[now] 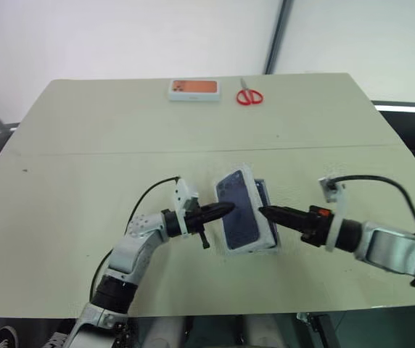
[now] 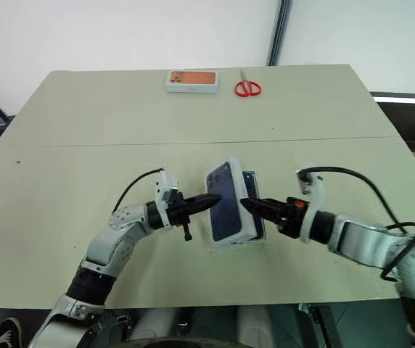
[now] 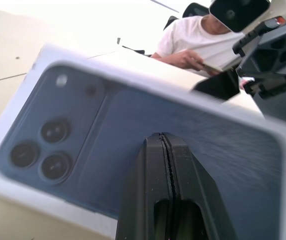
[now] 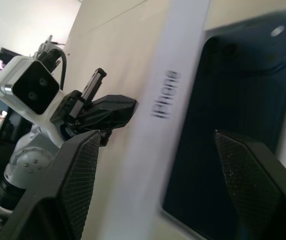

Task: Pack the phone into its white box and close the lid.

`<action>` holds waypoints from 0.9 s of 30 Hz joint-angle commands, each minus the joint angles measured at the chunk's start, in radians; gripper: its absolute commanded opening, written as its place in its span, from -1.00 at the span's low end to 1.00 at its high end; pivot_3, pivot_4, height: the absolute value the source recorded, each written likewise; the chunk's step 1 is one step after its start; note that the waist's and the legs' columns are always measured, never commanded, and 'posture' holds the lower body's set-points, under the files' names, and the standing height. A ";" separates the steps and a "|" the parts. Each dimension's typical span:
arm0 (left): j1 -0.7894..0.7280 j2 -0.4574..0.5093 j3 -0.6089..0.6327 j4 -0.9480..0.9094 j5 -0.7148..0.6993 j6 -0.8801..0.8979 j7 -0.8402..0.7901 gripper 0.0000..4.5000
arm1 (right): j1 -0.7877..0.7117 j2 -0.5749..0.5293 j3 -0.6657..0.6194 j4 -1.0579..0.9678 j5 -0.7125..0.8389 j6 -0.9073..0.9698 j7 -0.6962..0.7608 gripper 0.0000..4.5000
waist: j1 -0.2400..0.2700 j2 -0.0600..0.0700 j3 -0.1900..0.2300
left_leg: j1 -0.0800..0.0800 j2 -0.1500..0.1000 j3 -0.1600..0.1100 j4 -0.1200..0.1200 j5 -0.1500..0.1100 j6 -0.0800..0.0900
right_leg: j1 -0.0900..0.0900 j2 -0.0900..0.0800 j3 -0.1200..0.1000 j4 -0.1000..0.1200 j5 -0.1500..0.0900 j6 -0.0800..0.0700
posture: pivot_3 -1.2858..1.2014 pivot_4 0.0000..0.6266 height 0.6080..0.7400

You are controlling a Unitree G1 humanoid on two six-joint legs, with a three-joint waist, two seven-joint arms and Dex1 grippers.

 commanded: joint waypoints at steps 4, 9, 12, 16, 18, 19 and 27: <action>-0.073 -0.034 -0.014 0.071 0.012 -0.021 -0.016 -1.00 | -0.040 0.009 0.027 -0.013 -0.380 -0.141 0.160 0.45 | -0.002 0.000 0.000 | 0.000 0.000 0.000 0.000 0.000 0.000 | 0.000 0.000 0.000 0.000 0.000 0.000 | 0.03 -0.52 1.00; -0.065 0.027 0.022 0.024 -0.008 0.007 -0.035 -1.00 | -0.090 0.031 0.140 -0.007 -0.713 -0.292 0.248 -0.61 | -0.003 0.000 0.000 | 0.000 0.000 0.000 0.000 0.000 0.000 | -0.001 0.000 0.000 0.000 0.000 0.001 | 0.03 -0.52 1.00; -0.002 0.103 0.054 -0.086 -0.050 0.073 -0.044 -1.00 | -0.072 0.014 0.219 -0.019 -0.910 -0.410 0.353 -0.98 | -0.003 0.000 0.000 | 0.000 0.000 0.000 0.000 0.000 0.000 | -0.002 0.000 0.000 0.000 0.000 0.001 | 0.03 -0.52 1.00; 0.083 0.187 0.083 -0.187 -0.082 0.133 -0.043 -1.00 | -0.052 0.047 0.246 -0.008 -1.022 -0.471 0.405 -0.98 | -0.001 0.000 0.000 | 0.000 0.000 0.000 0.000 0.000 0.000 | -0.001 0.000 0.001 0.000 0.000 0.000 | 0.03 -0.52 1.00; 0.115 0.209 0.088 -0.194 -0.070 0.136 -0.030 -1.00 | -0.042 0.051 0.265 -0.002 -1.079 -0.502 0.435 -0.98 | 0.002 0.000 0.000 | 0.000 0.000 0.000 0.000 0.000 0.000 | -0.001 -0.001 0.001 0.000 0.000 0.000 | 0.03 -0.52 1.00; 0.128 0.215 0.086 -0.195 -0.065 0.134 -0.027 -1.00 | -0.036 0.052 0.273 -0.007 -1.106 -0.524 0.456 -0.98 | 0.003 0.000 0.000 | 0.000 -0.001 0.000 0.000 0.000 0.000 | -0.001 -0.001 0.001 0.000 0.000 0.000 | 0.03 -0.52 1.00; 0.132 0.173 0.059 -0.104 -0.004 0.060 0.016 -1.00 | -0.032 0.104 0.256 -0.023 -1.164 -0.520 0.504 -0.98 | 0.005 0.000 0.000 | 0.000 -0.001 0.000 0.000 0.000 0.000 | -0.001 -0.001 0.000 0.000 0.000 0.000 | 0.03 -0.52 1.00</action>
